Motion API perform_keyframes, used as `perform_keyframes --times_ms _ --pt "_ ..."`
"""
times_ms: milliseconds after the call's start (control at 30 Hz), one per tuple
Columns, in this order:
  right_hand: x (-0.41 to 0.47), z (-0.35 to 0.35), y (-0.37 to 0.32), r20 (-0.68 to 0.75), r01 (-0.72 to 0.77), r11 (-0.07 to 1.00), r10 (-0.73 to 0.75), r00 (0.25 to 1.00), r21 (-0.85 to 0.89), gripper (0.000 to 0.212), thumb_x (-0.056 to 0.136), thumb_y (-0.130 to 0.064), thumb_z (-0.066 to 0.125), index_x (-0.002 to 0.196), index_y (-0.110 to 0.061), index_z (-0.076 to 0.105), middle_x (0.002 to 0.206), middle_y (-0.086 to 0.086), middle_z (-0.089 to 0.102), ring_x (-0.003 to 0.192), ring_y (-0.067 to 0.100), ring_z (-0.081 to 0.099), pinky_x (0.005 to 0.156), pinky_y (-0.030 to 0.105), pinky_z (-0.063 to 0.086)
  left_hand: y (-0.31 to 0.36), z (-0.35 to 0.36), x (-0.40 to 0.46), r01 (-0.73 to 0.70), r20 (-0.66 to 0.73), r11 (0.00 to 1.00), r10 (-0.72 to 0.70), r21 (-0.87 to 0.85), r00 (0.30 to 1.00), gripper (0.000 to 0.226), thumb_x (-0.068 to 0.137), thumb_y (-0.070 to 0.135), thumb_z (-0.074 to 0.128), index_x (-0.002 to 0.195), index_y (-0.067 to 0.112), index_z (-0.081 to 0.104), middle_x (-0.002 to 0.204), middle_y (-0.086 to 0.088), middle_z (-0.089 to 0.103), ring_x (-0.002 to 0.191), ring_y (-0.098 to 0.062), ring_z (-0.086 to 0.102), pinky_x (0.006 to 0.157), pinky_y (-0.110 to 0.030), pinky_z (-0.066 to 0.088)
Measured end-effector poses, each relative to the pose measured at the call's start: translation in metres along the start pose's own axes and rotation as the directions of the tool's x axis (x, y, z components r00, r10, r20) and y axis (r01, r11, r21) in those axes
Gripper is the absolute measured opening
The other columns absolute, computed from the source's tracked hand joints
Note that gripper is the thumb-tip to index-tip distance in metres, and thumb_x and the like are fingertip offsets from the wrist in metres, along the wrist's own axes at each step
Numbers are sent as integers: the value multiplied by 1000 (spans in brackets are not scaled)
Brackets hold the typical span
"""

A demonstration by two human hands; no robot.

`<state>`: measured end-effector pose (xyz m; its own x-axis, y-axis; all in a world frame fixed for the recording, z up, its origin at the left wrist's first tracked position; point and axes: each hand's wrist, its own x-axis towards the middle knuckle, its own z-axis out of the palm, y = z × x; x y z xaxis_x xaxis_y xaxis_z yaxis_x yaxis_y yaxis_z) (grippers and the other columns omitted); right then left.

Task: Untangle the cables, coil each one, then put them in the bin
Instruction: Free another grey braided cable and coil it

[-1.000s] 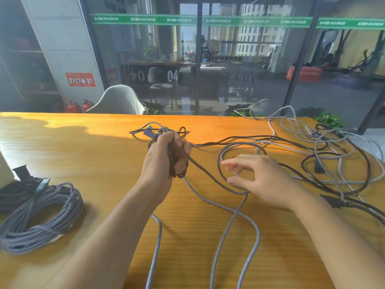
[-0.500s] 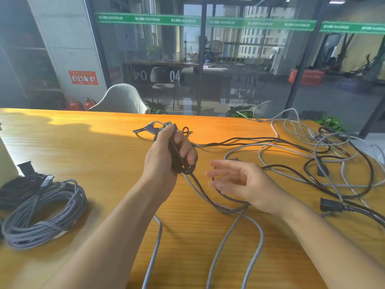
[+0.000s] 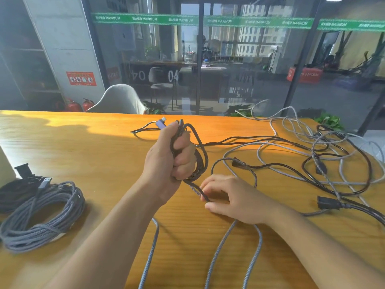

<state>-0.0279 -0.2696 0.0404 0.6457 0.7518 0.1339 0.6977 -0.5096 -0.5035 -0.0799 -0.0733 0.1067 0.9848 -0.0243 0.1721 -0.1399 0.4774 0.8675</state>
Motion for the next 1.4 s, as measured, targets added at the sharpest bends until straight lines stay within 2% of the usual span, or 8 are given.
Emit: perform_keyframes --times_ms 100,200,400,600,800,967,1067,1400 --pt "0 -10 0 -78 -34 994 27 997 -101 3 100 -38 64 101 -37 67 100 -21 67 103 1 54 95 16 34 0 -1 -2 34 71 999 -36 31 997 48 109 41 32 65 23 30 52 7 20 40 -8 14 38 -23 9" --pt "2 -23 11 -159 -33 973 -4 987 -227 15 101 -48 60 98 -34 65 94 -20 67 92 6 57 107 28 30 4 -2 -2 50 117 995 -61 92 991 47 109 39 30 64 23 28 49 8 21 39 -8 15 38 -24 9" --pt "-4 -48 23 -94 -128 935 103 990 -332 51 84 -83 44 96 -40 69 98 -23 70 118 11 48 104 30 31 8 -5 -2 50 93 983 -67 175 993 48 109 37 29 63 23 29 49 8 20 38 -8 15 38 -23 11" --pt "-17 -64 23 -108 -142 968 121 987 -209 17 87 -51 78 100 -41 78 119 -25 70 124 -3 56 108 30 42 14 -14 2 54 24 987 -59 153 998 51 109 38 30 60 24 32 48 9 21 36 -6 16 35 -21 10" --pt "-27 -71 22 21 -245 966 244 969 83 7 96 -36 74 94 -33 81 83 -10 77 77 5 70 76 20 52 13 -18 3 88 57 986 -97 144 994 51 109 40 30 61 24 32 48 9 22 35 -6 17 35 -21 10" --pt "-20 -62 24 -143 -346 904 319 937 -250 24 99 -53 62 111 -39 78 94 -14 75 96 12 65 88 39 52 -3 0 -2 172 247 945 -244 279 938 50 104 46 34 58 25 39 49 7 27 38 -7 19 36 -20 14" --pt "-13 -58 21 -221 -365 859 301 928 -358 28 101 -57 55 113 -43 75 90 -13 69 93 18 59 75 37 40 -13 8 -5 194 320 908 -321 371 891 45 98 46 36 58 25 40 50 4 27 41 -10 18 37 -20 15" --pt "-13 -52 15 -566 -290 917 89 820 -275 24 97 -57 62 101 -41 79 83 -10 75 79 21 65 66 35 49 -32 20 -6 123 295 697 -448 706 844 47 108 42 37 68 18 38 54 0 29 48 -16 21 45 -23 22"
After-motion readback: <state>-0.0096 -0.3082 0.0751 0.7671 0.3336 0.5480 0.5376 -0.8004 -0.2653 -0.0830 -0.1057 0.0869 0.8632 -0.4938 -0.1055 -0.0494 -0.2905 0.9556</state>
